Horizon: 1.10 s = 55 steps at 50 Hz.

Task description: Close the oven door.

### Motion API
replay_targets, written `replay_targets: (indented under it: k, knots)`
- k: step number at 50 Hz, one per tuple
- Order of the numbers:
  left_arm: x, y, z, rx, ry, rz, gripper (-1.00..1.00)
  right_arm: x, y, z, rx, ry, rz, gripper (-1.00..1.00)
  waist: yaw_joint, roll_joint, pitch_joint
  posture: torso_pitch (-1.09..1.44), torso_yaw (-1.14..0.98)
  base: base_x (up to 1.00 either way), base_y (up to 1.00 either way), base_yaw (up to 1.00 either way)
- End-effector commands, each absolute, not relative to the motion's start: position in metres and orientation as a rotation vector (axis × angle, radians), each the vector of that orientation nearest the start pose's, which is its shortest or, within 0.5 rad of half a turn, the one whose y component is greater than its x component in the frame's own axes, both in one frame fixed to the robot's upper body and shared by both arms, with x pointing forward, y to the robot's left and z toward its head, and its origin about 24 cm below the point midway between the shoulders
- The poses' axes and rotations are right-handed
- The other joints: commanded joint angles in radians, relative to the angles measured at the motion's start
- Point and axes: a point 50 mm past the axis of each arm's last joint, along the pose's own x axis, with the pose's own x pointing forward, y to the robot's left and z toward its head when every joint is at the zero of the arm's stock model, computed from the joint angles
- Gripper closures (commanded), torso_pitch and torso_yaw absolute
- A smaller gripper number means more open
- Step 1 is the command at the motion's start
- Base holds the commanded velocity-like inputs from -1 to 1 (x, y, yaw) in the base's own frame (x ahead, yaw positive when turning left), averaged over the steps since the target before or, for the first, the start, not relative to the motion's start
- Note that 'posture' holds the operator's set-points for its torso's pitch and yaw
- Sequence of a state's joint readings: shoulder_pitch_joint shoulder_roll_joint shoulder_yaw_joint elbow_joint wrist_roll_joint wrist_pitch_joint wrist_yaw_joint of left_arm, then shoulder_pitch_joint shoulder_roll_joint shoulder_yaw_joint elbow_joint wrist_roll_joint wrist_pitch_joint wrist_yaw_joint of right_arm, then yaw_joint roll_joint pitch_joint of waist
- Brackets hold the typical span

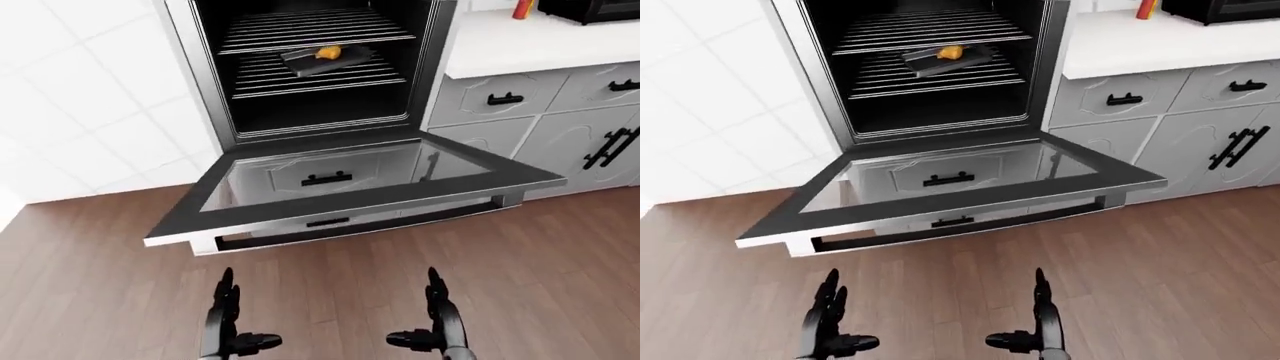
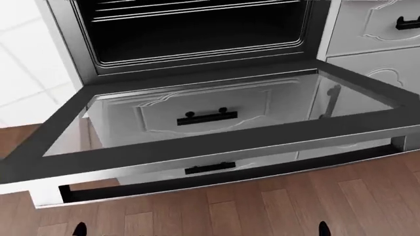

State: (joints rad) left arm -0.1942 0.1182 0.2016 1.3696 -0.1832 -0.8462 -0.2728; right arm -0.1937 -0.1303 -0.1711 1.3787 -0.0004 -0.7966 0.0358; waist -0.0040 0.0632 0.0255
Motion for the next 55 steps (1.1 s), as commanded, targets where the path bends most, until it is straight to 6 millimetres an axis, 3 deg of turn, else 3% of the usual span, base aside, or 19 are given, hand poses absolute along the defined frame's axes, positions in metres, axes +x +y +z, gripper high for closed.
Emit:
replay_targets:
  k: [1, 10, 15, 16, 17, 20, 24, 26, 27, 28, 29, 31, 40, 42, 44, 46, 49, 51, 55]
  knots:
    - [0.1963, 0.2064, -0.0918, -0.079, 0.242, 0.061, -1.00, 0.1965, -0.2092, -0.0967, -0.082, 0.323, -0.115, -1.00, -0.001, 0.002, -0.013, 0.00, 0.00, 0.00, 0.40, 0.00]
    - [0.1968, 0.2059, -0.0916, -0.079, 0.241, 0.058, -1.00, 0.1951, -0.2104, -0.0970, -0.082, 0.324, -0.116, -1.00, -0.002, -0.086, 0.000, 0.00, 0.00, 0.00, 0.41, 0.00]
    - [0.1963, 0.2055, -0.0919, -0.080, 0.241, 0.058, -1.00, 0.1952, -0.2100, -0.0970, -0.083, 0.324, -0.115, -1.00, -0.005, -0.161, -0.006, 0.00, 0.00, 0.00, 0.40, 0.00]
    - [0.1964, 0.2054, -0.0918, -0.080, 0.241, 0.058, -1.00, 0.1953, -0.2100, -0.0970, -0.083, 0.323, -0.115, -1.00, -0.018, -0.119, -0.005, 0.00, 0.00, 0.00, 0.41, 0.00]
    - [0.1963, 0.2056, -0.0919, -0.081, 0.241, 0.058, -1.00, 0.1950, -0.2097, -0.0971, -0.083, 0.324, -0.114, -1.00, -0.011, -0.137, -0.010, 0.00, 0.00, 0.00, 0.41, 0.00]
    - [0.1964, 0.2056, -0.0918, -0.081, 0.241, 0.057, -1.00, 0.1949, -0.2099, -0.0972, -0.083, 0.324, -0.115, -1.00, -0.014, -0.131, -0.017, 0.00, 0.00, 0.00, 0.41, 0.00]
    - [0.1971, 0.2053, -0.0915, -0.081, 0.240, 0.057, -1.00, 0.1950, -0.2095, -0.0973, -0.083, 0.326, -0.113, -1.00, -0.014, -0.079, -0.003, 0.00, 0.00, 0.00, 0.41, 0.00]
    - [0.1973, 0.2051, -0.0916, -0.082, 0.241, 0.055, -1.00, 0.1958, -0.2094, -0.0970, -0.082, 0.325, -0.113, -1.00, -0.013, -0.032, -0.005, 0.00, 0.00, 0.00, 0.40, 0.00]
    - [0.1974, 0.2053, -0.0915, -0.082, 0.240, 0.056, -1.00, 0.1957, -0.2093, -0.0971, -0.082, 0.325, -0.112, -1.00, -0.011, 0.004, -0.014, 0.00, 0.00, 0.00, 0.41, 0.00]
    - [0.1975, 0.2054, -0.0915, -0.082, 0.241, 0.056, -1.00, 0.1958, -0.2096, -0.0970, -0.082, 0.325, -0.113, -1.00, -0.004, 0.055, -0.028, 0.00, 0.00, 0.00, 0.41, 0.00]
    - [0.1974, 0.2052, -0.0916, -0.082, 0.241, 0.055, -1.00, 0.1958, -0.2099, -0.0969, -0.082, 0.325, -0.113, -1.00, 0.001, -0.002, -0.017, 0.00, 0.00, 0.00, 0.41, 0.00]
    - [0.1970, 0.2052, -0.0917, -0.082, 0.241, 0.055, -1.00, 0.1959, -0.2100, -0.0968, -0.082, 0.324, -0.113, -1.00, 0.008, -0.005, -0.011, 0.00, 0.00, 0.00, 0.40, 0.00]
    - [0.1969, 0.2055, -0.0917, -0.082, 0.242, 0.057, -1.00, 0.1954, -0.2095, -0.0971, -0.083, 0.325, -0.111, -1.00, -0.001, -0.093, 0.000, 0.00, 0.00, 0.00, 0.40, 0.00]
    - [0.1970, 0.2055, -0.0916, -0.082, 0.241, 0.057, -1.00, 0.1954, -0.2093, -0.0971, -0.083, 0.325, -0.111, -1.00, -0.002, -0.118, 0.000, 0.00, 0.00, 0.00, 0.41, 0.00]
    - [0.1976, 0.2053, -0.0914, -0.083, 0.240, 0.057, -1.00, 0.1960, -0.2093, -0.0969, -0.083, 0.324, -0.111, -1.00, -0.006, -0.160, -0.009, 0.00, 0.00, 0.00, 0.41, 0.00]
    - [0.1978, 0.2054, -0.0913, -0.084, 0.239, 0.057, -1.00, 0.1967, -0.2091, -0.0966, -0.082, 0.323, -0.110, -1.00, -0.016, -0.126, -0.006, 0.00, 0.00, 0.00, 0.41, 0.00]
    - [0.1983, 0.2061, -0.0909, -0.086, 0.237, 0.058, -1.00, 0.1975, -0.2088, -0.0961, -0.080, 0.320, -0.110, -1.00, -0.016, -0.130, -0.017, 0.00, 0.00, 0.00, 0.41, 0.00]
    - [0.1975, 0.2061, -0.0914, -0.086, 0.240, 0.058, -1.00, 0.1966, -0.2094, -0.0965, -0.081, 0.322, -0.111, -1.00, -0.013, -0.116, -0.011, 0.00, 0.00, 0.00, 0.41, 0.00]
    - [0.1975, 0.2063, -0.0914, -0.086, 0.240, 0.059, -1.00, 0.1966, -0.2092, -0.0965, -0.082, 0.322, -0.110, -1.00, -0.013, -0.050, -0.004, 0.00, 0.00, 0.00, 0.40, 0.00]
